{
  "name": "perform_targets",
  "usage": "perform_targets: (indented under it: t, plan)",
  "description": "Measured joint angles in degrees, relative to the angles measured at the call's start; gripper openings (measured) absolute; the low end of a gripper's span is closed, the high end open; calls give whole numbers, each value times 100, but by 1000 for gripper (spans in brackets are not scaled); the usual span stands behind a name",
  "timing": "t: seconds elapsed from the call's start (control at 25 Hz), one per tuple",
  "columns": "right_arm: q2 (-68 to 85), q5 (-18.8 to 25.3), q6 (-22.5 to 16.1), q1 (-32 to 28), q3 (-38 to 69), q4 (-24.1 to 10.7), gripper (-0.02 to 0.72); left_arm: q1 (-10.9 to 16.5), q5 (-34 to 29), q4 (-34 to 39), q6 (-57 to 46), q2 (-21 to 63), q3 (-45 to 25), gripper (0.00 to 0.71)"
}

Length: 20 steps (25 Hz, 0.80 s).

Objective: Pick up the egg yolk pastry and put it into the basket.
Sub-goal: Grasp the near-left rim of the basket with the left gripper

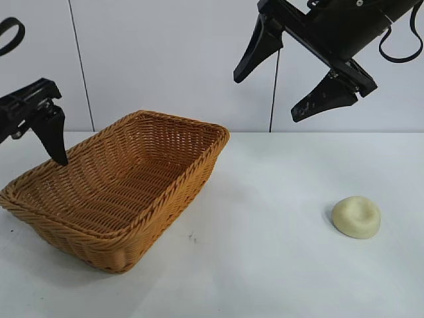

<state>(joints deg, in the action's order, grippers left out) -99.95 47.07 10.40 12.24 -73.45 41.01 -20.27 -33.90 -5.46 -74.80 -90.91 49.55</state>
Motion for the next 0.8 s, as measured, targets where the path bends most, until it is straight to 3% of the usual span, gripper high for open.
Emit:
perform_targets:
  t: [0.32, 0.64, 0.72, 0.8]
  plan:
    - [0, 0, -11, 0, 0, 0, 687, 0, 717, 2, 0, -923, -6, 692]
    - [0, 0, -11, 0, 0, -5, 687, 0, 771, 19, 73, -1157, -5, 692]
    - [0, 0, -11, 0, 0, -5, 687, 0, 775, 19, 78, -1157, -5, 669]
    - [0, 0, -11, 0, 0, -5, 687, 0, 775, 19, 78, -1157, -5, 603]
